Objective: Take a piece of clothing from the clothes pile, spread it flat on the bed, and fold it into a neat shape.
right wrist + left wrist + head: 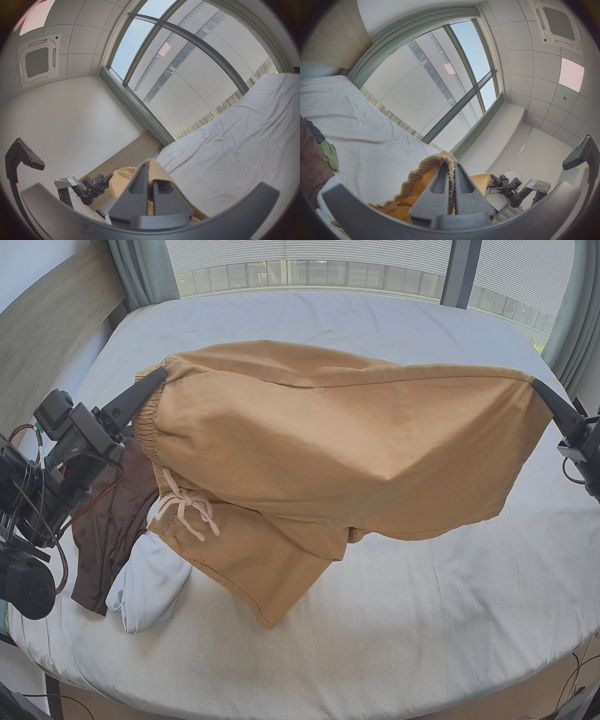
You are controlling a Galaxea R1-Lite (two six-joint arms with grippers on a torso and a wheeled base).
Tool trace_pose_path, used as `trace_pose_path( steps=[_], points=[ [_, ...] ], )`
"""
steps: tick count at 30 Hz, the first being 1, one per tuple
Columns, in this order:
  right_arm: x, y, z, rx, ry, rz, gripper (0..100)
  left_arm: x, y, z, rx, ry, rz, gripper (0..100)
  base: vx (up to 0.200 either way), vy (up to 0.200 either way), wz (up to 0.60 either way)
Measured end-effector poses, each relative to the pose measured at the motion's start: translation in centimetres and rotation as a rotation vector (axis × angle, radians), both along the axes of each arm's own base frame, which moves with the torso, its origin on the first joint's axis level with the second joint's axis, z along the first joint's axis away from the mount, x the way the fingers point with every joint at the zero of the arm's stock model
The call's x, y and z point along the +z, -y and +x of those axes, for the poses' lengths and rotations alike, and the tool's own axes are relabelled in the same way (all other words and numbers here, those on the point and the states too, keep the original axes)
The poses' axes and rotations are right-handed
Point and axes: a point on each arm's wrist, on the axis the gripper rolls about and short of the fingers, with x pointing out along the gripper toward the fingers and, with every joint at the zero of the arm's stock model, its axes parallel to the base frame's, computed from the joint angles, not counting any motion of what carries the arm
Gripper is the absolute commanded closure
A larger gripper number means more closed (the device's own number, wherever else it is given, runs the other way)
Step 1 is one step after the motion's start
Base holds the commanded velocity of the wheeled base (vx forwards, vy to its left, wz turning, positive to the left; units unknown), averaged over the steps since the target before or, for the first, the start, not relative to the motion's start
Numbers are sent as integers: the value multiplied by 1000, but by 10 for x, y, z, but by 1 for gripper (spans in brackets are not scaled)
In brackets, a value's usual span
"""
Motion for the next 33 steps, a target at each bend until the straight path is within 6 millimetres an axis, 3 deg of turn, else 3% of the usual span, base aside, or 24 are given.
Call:
trace_pose_path(
  steps=[22,33],
  points=[
    [-6,7,6,-30,-24,-3,100,-10,-8,11,27,-31,23,100,0,0,0],
    [-2,5,3,-17,-16,2,100,2,-5,0,-1,6,5,100,0,0,0]
  ],
)
